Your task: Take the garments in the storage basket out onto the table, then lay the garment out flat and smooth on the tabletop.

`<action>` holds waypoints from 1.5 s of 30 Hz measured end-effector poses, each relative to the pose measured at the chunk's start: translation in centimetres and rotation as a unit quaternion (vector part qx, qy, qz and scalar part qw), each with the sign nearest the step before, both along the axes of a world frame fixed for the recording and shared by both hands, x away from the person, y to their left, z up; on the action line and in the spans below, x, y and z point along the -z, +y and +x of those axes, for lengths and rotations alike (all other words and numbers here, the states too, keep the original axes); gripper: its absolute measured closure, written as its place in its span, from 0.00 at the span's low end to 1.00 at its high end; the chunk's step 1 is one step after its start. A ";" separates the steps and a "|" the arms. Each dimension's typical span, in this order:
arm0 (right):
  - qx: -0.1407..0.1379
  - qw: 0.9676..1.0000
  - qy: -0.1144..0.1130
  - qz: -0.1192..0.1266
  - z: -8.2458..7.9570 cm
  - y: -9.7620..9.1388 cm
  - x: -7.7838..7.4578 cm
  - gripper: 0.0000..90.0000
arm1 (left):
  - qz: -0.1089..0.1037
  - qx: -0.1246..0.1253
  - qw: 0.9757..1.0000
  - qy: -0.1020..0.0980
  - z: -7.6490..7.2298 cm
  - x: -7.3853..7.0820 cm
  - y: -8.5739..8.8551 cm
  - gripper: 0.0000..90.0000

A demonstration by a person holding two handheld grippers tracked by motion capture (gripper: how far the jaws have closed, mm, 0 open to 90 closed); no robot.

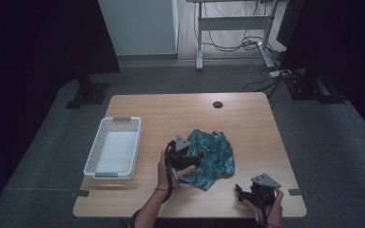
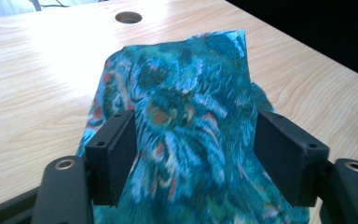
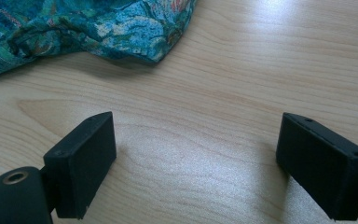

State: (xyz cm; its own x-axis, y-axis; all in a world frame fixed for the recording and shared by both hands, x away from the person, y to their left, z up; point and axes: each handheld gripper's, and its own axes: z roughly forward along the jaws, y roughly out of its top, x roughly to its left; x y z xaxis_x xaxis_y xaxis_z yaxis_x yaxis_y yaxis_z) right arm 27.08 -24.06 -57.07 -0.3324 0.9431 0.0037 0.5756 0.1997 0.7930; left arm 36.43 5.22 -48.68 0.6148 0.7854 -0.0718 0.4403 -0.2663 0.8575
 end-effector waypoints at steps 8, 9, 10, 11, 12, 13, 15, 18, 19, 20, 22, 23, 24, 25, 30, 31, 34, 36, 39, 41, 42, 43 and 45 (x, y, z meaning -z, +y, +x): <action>0.000 1.000 -0.002 0.000 -0.1 0.0 0.0 0.13 | 0.001 -0.008 1.000 0.008 -1.5 1.3 1.9 0.31; 0.000 1.000 -0.002 0.000 -0.1 0.0 0.0 0.13 | 0.001 -0.008 1.000 0.008 -1.5 1.3 1.9 0.31; 0.000 1.000 -0.003 -0.001 -0.1 0.1 0.0 0.13 | 0.000 -0.006 1.000 0.009 -2.0 1.6 2.4 0.31; 0.000 1.000 -0.003 -0.001 -0.1 0.1 0.0 0.13 | 0.000 -0.006 1.000 0.009 -2.0 1.6 2.4 0.31; 0.000 1.000 -0.004 -0.002 -0.2 0.1 0.0 0.13 | 0.002 -0.005 1.000 0.009 -2.2 1.8 2.6 0.31; 0.001 1.000 -0.004 -0.002 -0.2 0.1 0.0 0.13 | 0.004 -0.005 1.000 0.009 -2.5 2.1 2.9 0.31; 0.001 1.000 -0.004 -0.002 -0.2 0.1 0.0 0.13 | 0.011 -0.004 1.000 0.007 -3.1 2.5 3.4 0.31; 0.001 1.000 -0.004 -0.002 -0.2 0.1 0.0 0.13 | 0.014 -0.004 1.000 0.008 -4.0 3.2 4.2 0.31; 0.001 1.000 -0.004 -0.002 -0.2 0.1 0.0 0.13 | 0.018 -0.004 1.000 0.008 -4.3 3.4 4.5 0.31; 0.001 1.000 -0.005 -0.003 -0.2 0.1 0.0 0.13 | 0.021 -0.005 1.000 0.007 -4.6 3.6 4.7 0.31; 0.001 1.000 -0.005 -0.002 -0.2 0.1 0.0 0.13 | 0.024 -0.003 1.000 0.007 -5.1 3.9 5.2 0.30; 0.001 1.000 -0.005 -0.002 -0.2 0.1 0.0 0.13 | 0.025 -0.002 1.000 0.007 -5.4 4.1 5.5 0.30; 0.001 1.000 -0.005 -0.002 -0.2 0.1 0.0 0.13 | 0.026 -0.001 1.000 0.007 -5.7 4.2 5.7 0.30; 0.001 1.000 -0.005 -0.002 -0.2 0.1 0.0 0.13 | 0.027 0.000 1.000 0.006 -6.0 4.4 6.0 0.30; 0.002 1.000 -0.006 -0.003 -0.2 0.1 0.0 0.13 | 0.027 -0.001 1.000 0.007 -7.3 5.0 7.3 0.30; 0.002 1.000 -0.006 -0.003 -0.2 0.1 0.0 0.13 | 0.033 -0.001 0.999 0.008 -7.4 5.1 7.5 0.30; 0.002 1.000 -0.005 -0.002 -0.2 0.1 0.0 0.13 | 0.047 -0.006 0.999 0.008 -7.6 5.2 7.7 0.30; 0.001 1.000 -0.006 -0.003 -0.2 0.1 0.0 0.13 | 0.051 -0.016 0.999 0.012 -7.7 5.4 8.2 0.31; 0.001 1.000 -0.006 -0.003 -0.2 0.1 0.0 0.13 | 0.054 -0.019 0.998 0.014 -7.9 5.6 8.4 0.31; 0.000 1.000 -0.005 -0.003 -0.1 0.1 0.0 0.13 | 0.055 -0.023 0.998 0.015 -8.0 5.8 8.6 0.31; 0.000 1.000 -0.005 -0.002 -0.1 0.1 0.0 0.13 | 0.055 -0.023 0.998 0.015 -8.0 5.8 8.6 0.31; -0.001 1.000 -0.004 -0.002 -0.1 0.1 0.0 0.13 | 0.055 -0.025 0.998 0.014 -8.1 5.7 8.7 0.30; -0.001 1.000 -0.003 0.000 -0.1 0.1 0.0 0.13 | 0.054 -0.025 0.998 0.012 -8.1 5.7 8.8 0.30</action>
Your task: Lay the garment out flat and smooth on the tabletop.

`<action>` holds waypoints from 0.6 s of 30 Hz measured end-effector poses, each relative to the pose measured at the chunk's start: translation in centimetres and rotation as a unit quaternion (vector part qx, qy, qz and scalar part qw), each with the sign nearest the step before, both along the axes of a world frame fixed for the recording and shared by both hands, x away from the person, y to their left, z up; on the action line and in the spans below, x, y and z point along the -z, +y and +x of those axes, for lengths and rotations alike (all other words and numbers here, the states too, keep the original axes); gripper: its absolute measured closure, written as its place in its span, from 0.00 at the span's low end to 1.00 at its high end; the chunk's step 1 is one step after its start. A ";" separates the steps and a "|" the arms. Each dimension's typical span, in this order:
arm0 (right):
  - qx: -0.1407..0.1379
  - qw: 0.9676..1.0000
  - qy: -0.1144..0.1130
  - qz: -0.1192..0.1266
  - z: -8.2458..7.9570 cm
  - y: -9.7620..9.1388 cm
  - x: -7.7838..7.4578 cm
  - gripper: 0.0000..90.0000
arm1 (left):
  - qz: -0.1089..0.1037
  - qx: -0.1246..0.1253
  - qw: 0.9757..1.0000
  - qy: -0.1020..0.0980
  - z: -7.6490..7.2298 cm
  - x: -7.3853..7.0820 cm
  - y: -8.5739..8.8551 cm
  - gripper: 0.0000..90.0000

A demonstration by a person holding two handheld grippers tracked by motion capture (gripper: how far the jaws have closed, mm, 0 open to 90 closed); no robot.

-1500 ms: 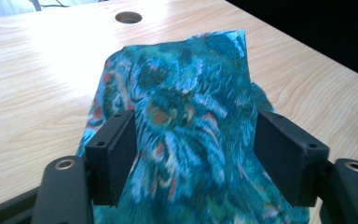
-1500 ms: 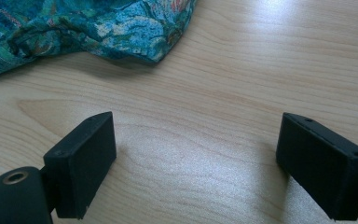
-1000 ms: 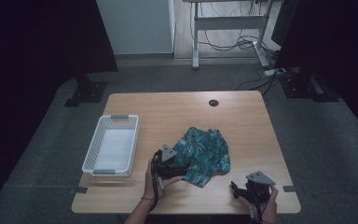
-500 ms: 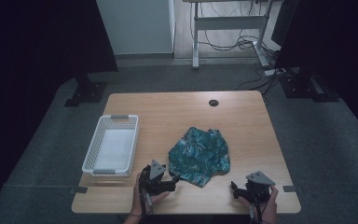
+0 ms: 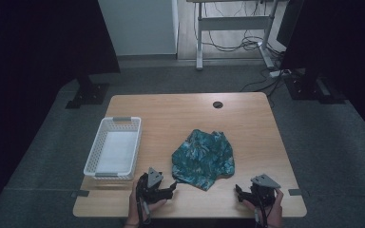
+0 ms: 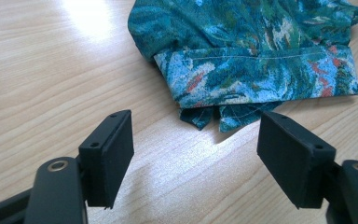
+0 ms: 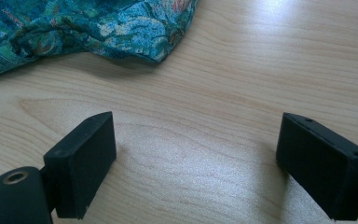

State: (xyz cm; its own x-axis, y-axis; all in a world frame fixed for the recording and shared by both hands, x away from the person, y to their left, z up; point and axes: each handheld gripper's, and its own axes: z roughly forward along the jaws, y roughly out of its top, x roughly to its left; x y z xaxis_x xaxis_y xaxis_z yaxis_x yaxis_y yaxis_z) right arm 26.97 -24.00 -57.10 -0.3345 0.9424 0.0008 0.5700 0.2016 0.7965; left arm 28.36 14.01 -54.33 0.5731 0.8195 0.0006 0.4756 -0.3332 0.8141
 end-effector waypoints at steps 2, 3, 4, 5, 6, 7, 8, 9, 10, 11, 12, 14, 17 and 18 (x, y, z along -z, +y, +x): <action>0.000 1.000 0.002 0.002 0.0 0.0 0.0 0.13 | -0.001 0.000 1.000 -0.001 0.0 0.0 0.0 0.29; 0.000 1.000 0.002 0.002 0.0 0.0 0.0 0.13 | -0.002 0.000 1.000 -0.001 0.0 0.0 0.1 0.29; -0.001 1.000 0.002 0.002 0.0 -0.1 0.0 0.13 | -0.003 -0.001 1.000 -0.001 0.0 0.0 0.1 0.29; -0.001 1.000 0.003 0.001 0.0 -0.1 0.0 0.13 | -0.005 -0.001 1.000 -0.001 0.0 0.0 0.1 0.29; -0.001 1.000 0.003 0.001 0.0 -0.1 0.0 0.13 | -0.005 -0.001 1.000 -0.001 0.0 0.0 0.1 0.29; -0.001 1.000 0.004 0.001 0.0 -0.1 0.0 0.13 | -0.005 -0.001 1.000 0.000 0.0 0.1 0.2 0.29; -0.001 1.000 0.005 0.001 0.0 -0.1 -0.1 0.13 | -0.002 -0.002 1.000 -0.001 0.0 0.1 0.3 0.29; -0.001 1.000 0.005 0.001 0.0 -0.1 -0.1 0.13 | -0.002 -0.002 1.000 -0.001 0.0 0.1 0.3 0.29; -0.001 1.000 0.006 0.001 0.0 0.0 -0.1 0.13 | -0.001 -0.002 1.000 0.000 0.1 0.2 0.3 0.29; -0.002 1.000 0.007 0.000 0.0 -0.1 -0.1 0.13 | -0.002 -0.003 1.000 0.000 0.1 0.3 0.4 0.29; -0.002 1.000 0.007 0.000 0.0 -0.1 -0.1 0.13 | -0.003 -0.004 1.000 0.001 0.2 0.4 0.5 0.29; -0.002 1.000 0.007 0.000 0.1 -0.1 -0.1 0.12 | 0.000 -0.004 1.000 0.002 0.3 0.5 0.5 0.29; -0.002 1.000 0.006 0.000 0.1 -0.1 -0.1 0.12 | 0.000 -0.004 1.000 0.003 0.3 0.6 0.5 0.29; -0.002 1.000 0.006 0.001 0.1 -0.1 -0.1 0.12 | 0.002 -0.002 1.000 0.002 0.3 0.6 0.5 0.29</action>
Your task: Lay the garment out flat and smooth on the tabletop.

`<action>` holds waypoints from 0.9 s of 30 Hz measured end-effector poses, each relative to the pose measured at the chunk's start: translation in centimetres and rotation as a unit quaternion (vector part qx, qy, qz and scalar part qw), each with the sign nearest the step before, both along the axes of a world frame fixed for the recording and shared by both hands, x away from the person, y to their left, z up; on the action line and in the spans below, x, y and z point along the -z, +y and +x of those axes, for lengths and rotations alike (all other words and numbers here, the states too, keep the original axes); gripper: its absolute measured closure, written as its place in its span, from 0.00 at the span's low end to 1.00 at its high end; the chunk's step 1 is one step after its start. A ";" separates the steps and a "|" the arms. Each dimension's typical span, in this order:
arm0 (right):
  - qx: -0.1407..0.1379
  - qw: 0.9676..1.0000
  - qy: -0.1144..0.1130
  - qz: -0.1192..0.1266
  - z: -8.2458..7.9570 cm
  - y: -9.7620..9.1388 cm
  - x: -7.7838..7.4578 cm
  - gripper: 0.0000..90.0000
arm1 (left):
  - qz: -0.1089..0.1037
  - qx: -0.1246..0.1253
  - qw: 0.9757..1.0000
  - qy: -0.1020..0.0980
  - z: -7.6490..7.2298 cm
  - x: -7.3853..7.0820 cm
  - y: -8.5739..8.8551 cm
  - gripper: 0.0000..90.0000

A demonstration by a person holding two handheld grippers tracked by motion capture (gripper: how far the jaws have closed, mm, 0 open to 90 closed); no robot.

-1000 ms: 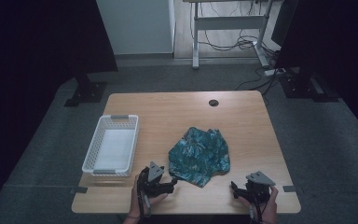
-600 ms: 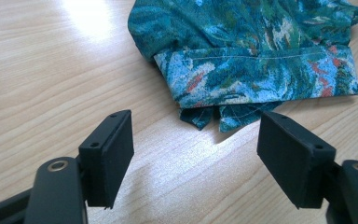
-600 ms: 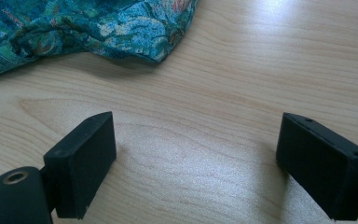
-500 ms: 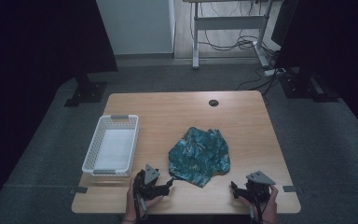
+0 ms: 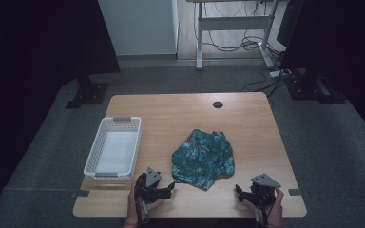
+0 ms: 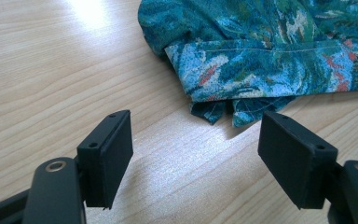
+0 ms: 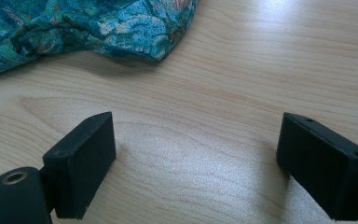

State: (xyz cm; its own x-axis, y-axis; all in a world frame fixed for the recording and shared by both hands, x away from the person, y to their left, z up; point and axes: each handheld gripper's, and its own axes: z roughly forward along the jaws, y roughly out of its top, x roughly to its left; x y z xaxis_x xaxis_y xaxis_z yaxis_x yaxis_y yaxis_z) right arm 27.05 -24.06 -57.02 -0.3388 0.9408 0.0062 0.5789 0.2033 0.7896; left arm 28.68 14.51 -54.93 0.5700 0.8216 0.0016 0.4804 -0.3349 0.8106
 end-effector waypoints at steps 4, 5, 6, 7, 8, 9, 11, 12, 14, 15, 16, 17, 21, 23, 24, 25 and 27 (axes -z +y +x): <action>-0.001 1.000 0.000 0.000 0.1 0.0 0.0 0.12 | 0.001 0.003 1.000 -0.001 0.0 0.0 -0.1 0.29; -0.001 1.000 0.000 0.000 0.1 0.0 0.0 0.12 | 0.002 0.005 1.000 -0.002 0.0 0.0 -0.1 0.29; -0.001 1.000 0.000 0.000 0.1 0.0 0.0 0.12 | 0.005 0.009 1.000 -0.003 0.0 0.0 -0.1 0.29; -0.001 1.000 0.000 0.000 0.1 0.0 0.0 0.12 | 0.005 0.009 1.000 -0.003 0.0 0.0 -0.1 0.29; -0.001 1.000 0.000 0.000 0.1 0.0 0.0 0.12 | 0.005 0.011 1.000 -0.003 0.0 0.1 -0.1 0.29; -0.001 1.000 0.000 0.000 0.1 0.0 0.0 0.12 | 0.003 0.011 1.000 -0.003 0.1 0.1 -0.1 0.29; -0.001 1.000 0.000 -0.001 0.0 0.0 0.0 0.13 | 0.006 0.013 1.000 -0.003 0.2 0.1 -0.3 0.29; -0.002 1.000 -0.002 -0.003 0.0 0.1 0.0 0.14 | 0.006 0.013 1.000 -0.003 0.2 0.1 -0.3 0.29; -0.009 1.000 0.003 -0.002 0.0 0.1 -0.2 0.17 | 0.009 0.015 1.000 -0.002 0.3 0.2 -0.4 0.29; -0.009 1.000 0.003 -0.002 0.0 0.1 -0.2 0.17 | 0.010 0.015 1.000 -0.001 0.3 0.3 -0.5 0.29; -0.013 1.000 0.005 -0.003 -0.1 0.2 -0.2 0.18 | 0.011 0.016 1.000 0.000 0.3 0.3 -0.5 0.29; -0.017 1.000 0.002 -0.008 -0.1 0.4 -0.3 0.19 | 0.011 0.015 1.000 0.000 0.3 0.3 -0.5 0.29; -0.029 0.999 -0.012 -0.005 -0.5 1.1 -0.7 0.19 | 0.007 0.015 1.000 0.000 0.4 0.2 -0.3 0.29; -0.038 0.999 -0.016 -0.002 -0.6 1.6 -0.9 0.19 | 0.006 0.015 1.000 0.001 0.4 0.2 -0.2 0.29; -0.042 0.999 -0.018 -0.003 -0.7 1.8 -1.0 0.19 | 0.004 0.014 1.000 0.003 0.5 0.3 -0.1 0.29; -0.047 0.999 -0.020 -0.003 -0.8 2.2 -1.1 0.19 | 0.003 0.012 1.000 0.004 0.5 0.3 0.0 0.29; -0.055 0.998 -0.022 0.000 -0.9 2.7 -1.3 0.19 | 0.007 0.012 1.000 0.005 0.5 0.4 0.1 0.29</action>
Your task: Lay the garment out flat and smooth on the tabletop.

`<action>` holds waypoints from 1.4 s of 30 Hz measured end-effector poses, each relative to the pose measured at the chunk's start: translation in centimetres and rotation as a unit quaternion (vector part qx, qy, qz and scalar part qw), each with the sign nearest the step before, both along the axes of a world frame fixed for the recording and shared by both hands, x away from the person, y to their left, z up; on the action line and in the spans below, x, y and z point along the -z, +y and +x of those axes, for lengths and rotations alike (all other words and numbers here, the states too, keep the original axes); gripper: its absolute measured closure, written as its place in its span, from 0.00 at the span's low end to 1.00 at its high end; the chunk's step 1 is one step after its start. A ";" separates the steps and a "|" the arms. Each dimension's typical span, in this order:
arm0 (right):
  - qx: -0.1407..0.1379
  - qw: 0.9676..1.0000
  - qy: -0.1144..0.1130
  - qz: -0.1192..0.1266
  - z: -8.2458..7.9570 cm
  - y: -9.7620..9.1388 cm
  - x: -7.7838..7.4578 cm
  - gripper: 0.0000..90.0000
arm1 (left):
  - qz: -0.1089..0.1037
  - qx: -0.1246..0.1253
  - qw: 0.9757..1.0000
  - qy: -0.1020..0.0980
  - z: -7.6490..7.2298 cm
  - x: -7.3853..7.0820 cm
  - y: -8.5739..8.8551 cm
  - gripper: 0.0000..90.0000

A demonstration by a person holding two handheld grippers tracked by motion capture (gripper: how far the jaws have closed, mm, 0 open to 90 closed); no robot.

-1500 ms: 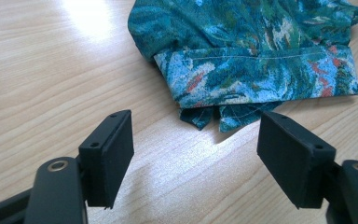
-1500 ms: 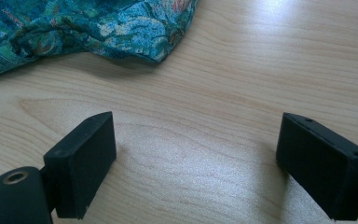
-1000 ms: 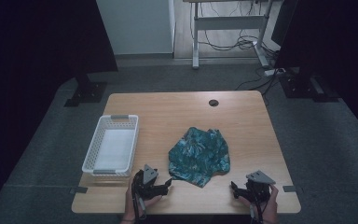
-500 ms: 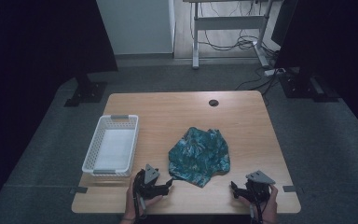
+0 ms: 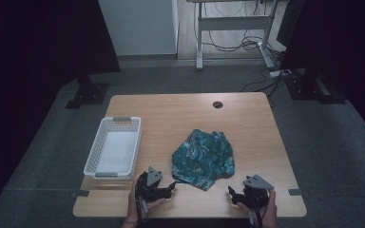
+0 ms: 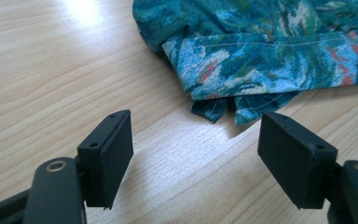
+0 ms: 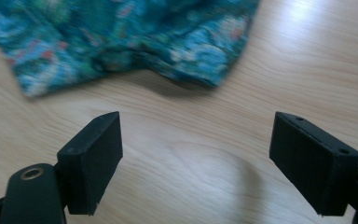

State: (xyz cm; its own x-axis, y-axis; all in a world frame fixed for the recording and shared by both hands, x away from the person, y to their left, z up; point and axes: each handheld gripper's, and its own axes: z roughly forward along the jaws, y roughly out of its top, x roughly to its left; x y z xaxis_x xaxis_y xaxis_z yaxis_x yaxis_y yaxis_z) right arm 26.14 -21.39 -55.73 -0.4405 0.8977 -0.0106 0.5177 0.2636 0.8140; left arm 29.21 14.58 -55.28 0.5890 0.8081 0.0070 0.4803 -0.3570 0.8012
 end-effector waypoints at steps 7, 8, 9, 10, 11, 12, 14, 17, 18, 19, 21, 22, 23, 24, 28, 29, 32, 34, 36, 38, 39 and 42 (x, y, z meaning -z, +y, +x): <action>-0.025 1.000 -0.004 0.011 -0.3 1.7 -0.5 0.19 | -0.008 0.000 1.000 0.005 0.0 -0.1 0.2 0.29; -0.026 1.000 -0.004 0.012 -0.3 1.8 -0.5 0.19 | -0.007 0.000 1.000 0.007 0.0 0.0 0.2 0.29; -0.027 1.000 -0.004 0.010 -0.3 1.9 -0.6 0.19 | -0.007 0.000 1.000 0.008 0.1 0.0 0.2 0.29; -0.027 1.000 -0.004 0.011 -0.2 2.0 -0.6 0.19 | -0.006 0.000 1.000 0.009 0.1 0.1 0.2 0.29; -0.027 1.000 -0.004 0.013 -0.2 2.1 -0.6 0.19 | -0.006 0.000 1.000 0.009 0.1 0.1 0.1 0.29; -0.026 1.000 -0.004 0.012 -0.1 2.2 -0.6 0.19 | -0.005 0.000 1.000 0.009 0.1 0.1 0.1 0.29; -0.026 1.000 -0.005 0.013 -0.1 2.2 -0.6 0.20 | -0.005 0.000 1.000 0.010 0.1 0.2 0.1 0.29; -0.027 1.000 -0.005 0.012 0.0 2.3 -0.6 0.20 | -0.005 -0.001 1.000 0.012 0.1 0.2 0.2 0.29; -0.027 1.000 -0.005 0.012 0.0 2.3 -0.6 0.20 | -0.006 0.000 1.000 0.013 0.1 0.2 0.2 0.29; -0.027 1.000 -0.005 0.012 0.0 2.4 -0.6 0.20 | -0.006 0.000 1.000 0.014 0.1 0.2 0.2 0.29; -0.029 1.000 -0.005 0.012 0.0 2.6 -0.7 0.20 | -0.005 -0.001 1.000 0.014 0.2 0.2 0.2 0.29; -0.030 0.999 -0.005 0.012 0.0 2.7 -0.7 0.20 | -0.003 -0.001 1.000 0.015 0.2 0.2 0.3 0.29; -0.030 0.999 -0.006 0.014 0.0 2.9 -0.8 0.20 | -0.002 -0.001 1.000 0.015 0.2 0.2 0.3 0.29; -0.030 0.999 -0.006 0.013 0.0 3.0 -0.8 0.20 | -0.003 -0.002 1.000 0.016 0.2 0.3 0.3 0.29; -0.035 0.999 -0.009 0.016 0.1 3.5 -0.9 0.20 | -0.004 -0.005 1.000 0.018 0.3 0.3 0.4 0.29; -0.036 0.999 -0.009 0.017 0.1 3.6 -1.0 0.20 | -0.004 -0.005 1.000 0.018 0.3 0.3 0.4 0.29; -0.039 0.999 -0.011 0.018 0.1 4.0 -1.2 0.20 | -0.004 -0.006 1.000 0.019 0.3 0.3 0.5 0.29; -0.041 0.999 -0.011 0.018 0.1 4.1 -1.2 0.20 | -0.003 -0.006 1.000 0.020 0.3 0.3 0.5 0.29; -0.043 0.999 -0.010 0.019 0.1 4.2 -1.2 0.20 | -0.003 -0.006 1.000 0.021 0.3 0.3 0.5 0.29; -0.046 0.999 -0.009 0.019 0.1 4.4 -1.2 0.20 | -0.002 -0.006 1.000 0.021 0.3 0.3 0.5 0.29; -0.047 0.999 -0.010 0.020 0.1 4.4 -1.2 0.20 | -0.002 -0.006 1.000 0.021 0.3 0.3 0.4 0.29; -0.052 0.998 -0.008 0.022 0.2 4.8 -1.2 0.20 | -0.002 -0.006 1.000 0.022 0.3 0.3 0.4 0.29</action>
